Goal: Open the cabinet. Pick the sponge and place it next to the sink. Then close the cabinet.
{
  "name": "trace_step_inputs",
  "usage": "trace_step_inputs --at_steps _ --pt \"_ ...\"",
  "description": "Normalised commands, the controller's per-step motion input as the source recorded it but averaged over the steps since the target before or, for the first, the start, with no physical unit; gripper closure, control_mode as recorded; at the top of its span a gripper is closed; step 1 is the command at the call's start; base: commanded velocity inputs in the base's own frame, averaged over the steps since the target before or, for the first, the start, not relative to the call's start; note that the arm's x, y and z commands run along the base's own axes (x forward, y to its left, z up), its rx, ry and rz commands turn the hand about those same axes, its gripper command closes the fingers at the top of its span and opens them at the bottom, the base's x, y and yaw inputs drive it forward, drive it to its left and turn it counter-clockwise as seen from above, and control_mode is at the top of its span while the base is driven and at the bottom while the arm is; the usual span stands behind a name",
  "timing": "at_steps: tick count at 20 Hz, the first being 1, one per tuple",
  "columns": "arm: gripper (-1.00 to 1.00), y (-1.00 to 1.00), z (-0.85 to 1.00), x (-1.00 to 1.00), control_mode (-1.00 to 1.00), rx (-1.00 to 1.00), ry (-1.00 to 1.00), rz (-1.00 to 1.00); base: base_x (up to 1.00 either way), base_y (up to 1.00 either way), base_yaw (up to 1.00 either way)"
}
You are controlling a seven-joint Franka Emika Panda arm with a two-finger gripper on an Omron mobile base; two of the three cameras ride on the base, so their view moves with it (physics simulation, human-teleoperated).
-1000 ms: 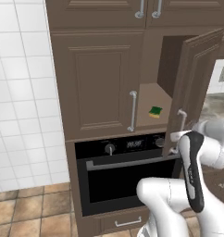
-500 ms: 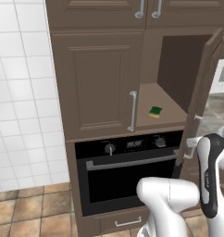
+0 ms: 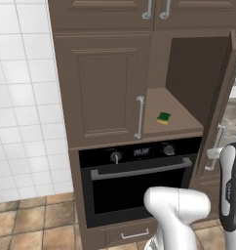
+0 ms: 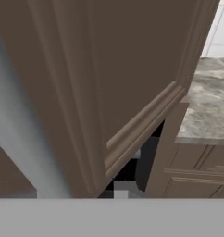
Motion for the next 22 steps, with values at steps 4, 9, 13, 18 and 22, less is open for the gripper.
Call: trace_step_inputs --at_steps 4,9,13,18,22 --pt "-1.0 0.02 0.0 0.0 -1.0 0.0 0.0 0.0 0.0 0.0 0.0" --pt "-1.0 0.11 0.01 -0.16 -1.0 0.0 0.0 -0.01 0.0 0.0 0.0" --pt "-1.0 0.31 0.01 -0.46 -1.0 0.0 0.0 0.0 0.0 0.0 0.0" --pt "-1.0 0.54 0.0 -0.32 -1.0 -0.02 0.0 0.0 0.0 0.0 0.0" --pt "-1.0 0.88 0.0 -0.04 -1.0 -0.1 0.03 -0.03 0.0 0.0 0.0"
